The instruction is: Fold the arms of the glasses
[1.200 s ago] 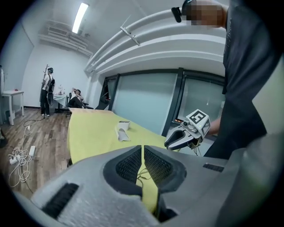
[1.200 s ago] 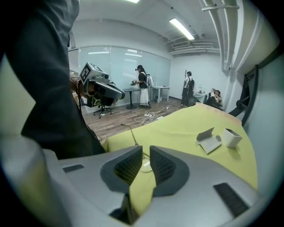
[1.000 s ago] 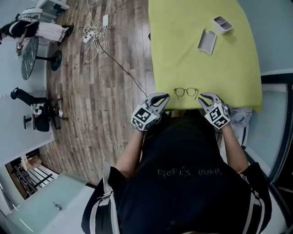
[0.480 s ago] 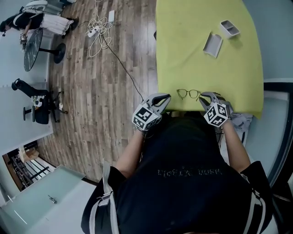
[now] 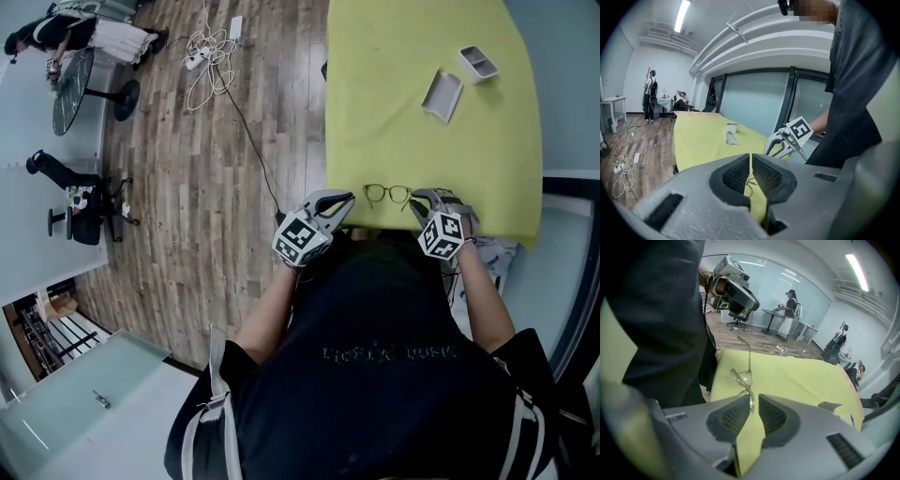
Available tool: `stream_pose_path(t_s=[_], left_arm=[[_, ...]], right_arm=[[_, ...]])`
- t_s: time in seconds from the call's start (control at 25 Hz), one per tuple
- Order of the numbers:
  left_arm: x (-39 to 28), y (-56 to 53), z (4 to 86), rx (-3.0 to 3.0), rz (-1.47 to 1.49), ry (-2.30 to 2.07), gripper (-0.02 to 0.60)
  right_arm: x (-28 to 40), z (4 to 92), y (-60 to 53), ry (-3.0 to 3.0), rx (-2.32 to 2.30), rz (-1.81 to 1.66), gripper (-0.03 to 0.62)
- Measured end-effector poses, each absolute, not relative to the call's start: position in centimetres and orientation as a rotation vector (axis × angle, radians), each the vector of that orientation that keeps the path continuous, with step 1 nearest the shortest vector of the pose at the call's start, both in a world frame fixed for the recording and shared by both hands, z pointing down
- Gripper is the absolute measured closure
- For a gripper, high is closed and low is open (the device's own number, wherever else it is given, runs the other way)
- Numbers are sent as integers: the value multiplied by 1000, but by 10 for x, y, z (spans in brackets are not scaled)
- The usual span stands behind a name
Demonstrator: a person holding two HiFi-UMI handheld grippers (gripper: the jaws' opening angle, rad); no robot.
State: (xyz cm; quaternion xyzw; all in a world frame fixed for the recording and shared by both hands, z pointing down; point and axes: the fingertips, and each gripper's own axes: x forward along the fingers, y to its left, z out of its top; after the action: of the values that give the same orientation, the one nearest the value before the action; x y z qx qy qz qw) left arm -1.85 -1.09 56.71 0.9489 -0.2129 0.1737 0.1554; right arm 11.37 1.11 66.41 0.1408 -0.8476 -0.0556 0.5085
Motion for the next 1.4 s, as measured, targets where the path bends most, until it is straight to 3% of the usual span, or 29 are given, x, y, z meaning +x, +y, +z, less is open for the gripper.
stream_pose_path(t_s=[1.4], left_arm=[[-28,-4,572,2663,476,-652,549]], right_arm=[[43,715,-3,-2039,164,-121,559]])
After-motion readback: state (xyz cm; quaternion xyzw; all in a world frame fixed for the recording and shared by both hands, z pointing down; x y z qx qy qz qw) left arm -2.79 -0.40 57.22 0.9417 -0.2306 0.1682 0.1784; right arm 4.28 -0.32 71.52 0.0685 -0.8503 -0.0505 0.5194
